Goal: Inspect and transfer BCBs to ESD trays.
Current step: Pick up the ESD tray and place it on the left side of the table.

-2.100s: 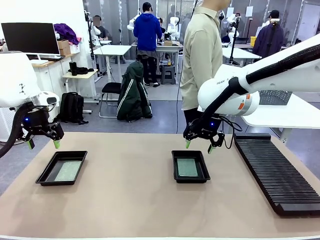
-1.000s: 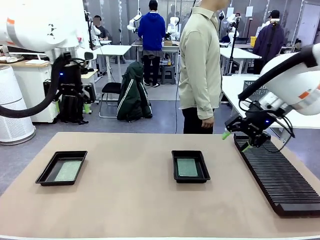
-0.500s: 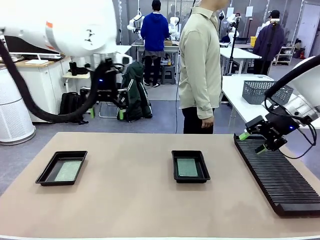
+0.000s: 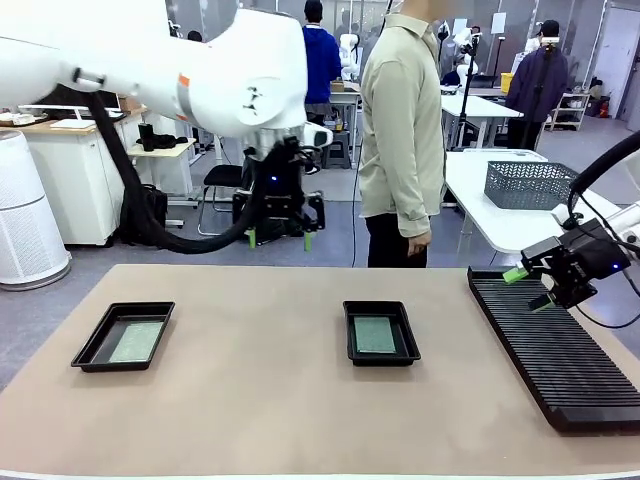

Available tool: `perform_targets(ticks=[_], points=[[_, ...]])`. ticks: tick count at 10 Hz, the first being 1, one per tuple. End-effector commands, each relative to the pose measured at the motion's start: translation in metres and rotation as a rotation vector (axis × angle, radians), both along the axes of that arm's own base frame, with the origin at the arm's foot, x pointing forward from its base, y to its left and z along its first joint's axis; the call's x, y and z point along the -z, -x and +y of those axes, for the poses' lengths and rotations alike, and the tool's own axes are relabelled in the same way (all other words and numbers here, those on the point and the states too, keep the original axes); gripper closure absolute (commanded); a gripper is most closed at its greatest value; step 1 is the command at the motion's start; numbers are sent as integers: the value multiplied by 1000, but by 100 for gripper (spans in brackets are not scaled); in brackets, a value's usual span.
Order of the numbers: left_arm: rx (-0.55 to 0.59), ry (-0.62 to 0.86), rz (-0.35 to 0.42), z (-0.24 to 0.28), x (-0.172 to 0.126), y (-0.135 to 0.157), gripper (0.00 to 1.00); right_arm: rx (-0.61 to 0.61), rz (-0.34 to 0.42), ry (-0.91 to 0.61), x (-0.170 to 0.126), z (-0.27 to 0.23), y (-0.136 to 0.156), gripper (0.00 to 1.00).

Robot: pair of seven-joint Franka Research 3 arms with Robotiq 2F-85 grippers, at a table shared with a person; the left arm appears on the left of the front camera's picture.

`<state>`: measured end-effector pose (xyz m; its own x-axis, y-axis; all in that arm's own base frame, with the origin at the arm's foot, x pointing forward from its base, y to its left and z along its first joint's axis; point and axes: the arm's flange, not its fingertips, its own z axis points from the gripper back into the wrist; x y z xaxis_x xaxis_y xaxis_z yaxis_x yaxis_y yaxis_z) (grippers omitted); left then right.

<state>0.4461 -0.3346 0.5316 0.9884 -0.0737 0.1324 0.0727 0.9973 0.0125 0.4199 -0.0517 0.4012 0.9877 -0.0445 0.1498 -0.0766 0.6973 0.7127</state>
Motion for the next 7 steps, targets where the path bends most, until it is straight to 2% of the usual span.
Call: perform_targets(ticks=[1,4,5,7], points=[[33,-14,-28,-22,10,-13,2,-16,-31,-62,7,-8,0,0],[55,4,-36,-49,28,-16,2,5,-33,-151,12,-15,-2,0],[52,4,-28,-56,35,-16,2,-9,-12,-59,5,-10,2,0],[88,8,-32,-69,49,-20,2,-9,-12,-59,5,-10,2,0]])
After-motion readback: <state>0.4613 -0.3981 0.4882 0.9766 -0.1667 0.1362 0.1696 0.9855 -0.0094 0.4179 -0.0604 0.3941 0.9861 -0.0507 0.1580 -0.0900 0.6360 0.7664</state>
